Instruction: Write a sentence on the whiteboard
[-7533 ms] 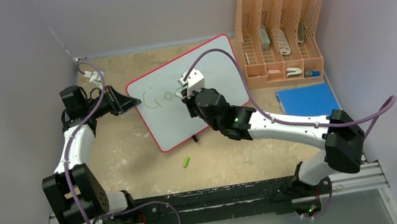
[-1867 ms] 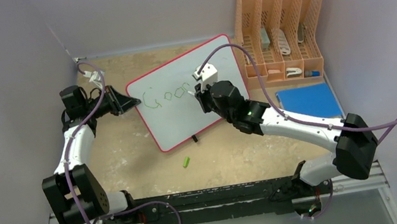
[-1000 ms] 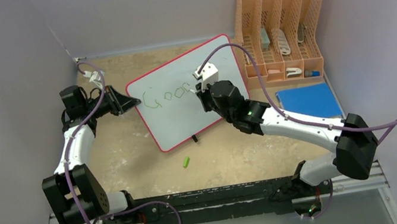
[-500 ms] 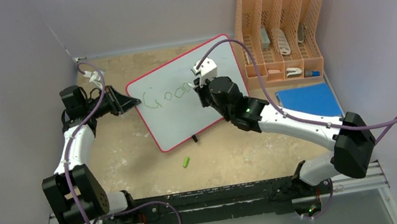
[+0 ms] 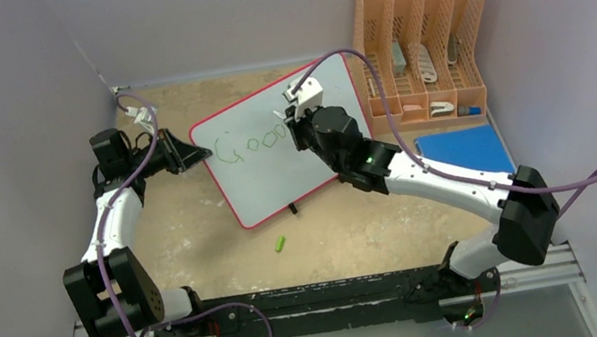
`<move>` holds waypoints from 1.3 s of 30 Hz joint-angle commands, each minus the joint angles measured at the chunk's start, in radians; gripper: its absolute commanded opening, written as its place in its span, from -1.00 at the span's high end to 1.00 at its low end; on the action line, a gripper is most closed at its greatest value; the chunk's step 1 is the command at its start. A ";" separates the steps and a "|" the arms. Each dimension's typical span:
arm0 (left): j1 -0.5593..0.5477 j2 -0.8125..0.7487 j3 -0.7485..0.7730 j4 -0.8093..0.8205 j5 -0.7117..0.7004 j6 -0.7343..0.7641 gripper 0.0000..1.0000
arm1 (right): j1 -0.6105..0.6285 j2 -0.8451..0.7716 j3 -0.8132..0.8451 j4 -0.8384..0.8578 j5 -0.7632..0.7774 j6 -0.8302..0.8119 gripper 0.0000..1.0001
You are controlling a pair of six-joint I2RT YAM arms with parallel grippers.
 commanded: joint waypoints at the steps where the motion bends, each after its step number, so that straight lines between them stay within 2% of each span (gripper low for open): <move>1: -0.025 -0.005 0.006 -0.025 -0.034 0.028 1.00 | -0.005 0.021 0.056 0.055 0.026 -0.027 1.00; 39: -0.024 -0.007 0.005 -0.022 -0.038 0.027 1.00 | -0.005 -0.034 -0.065 -0.010 0.027 0.048 1.00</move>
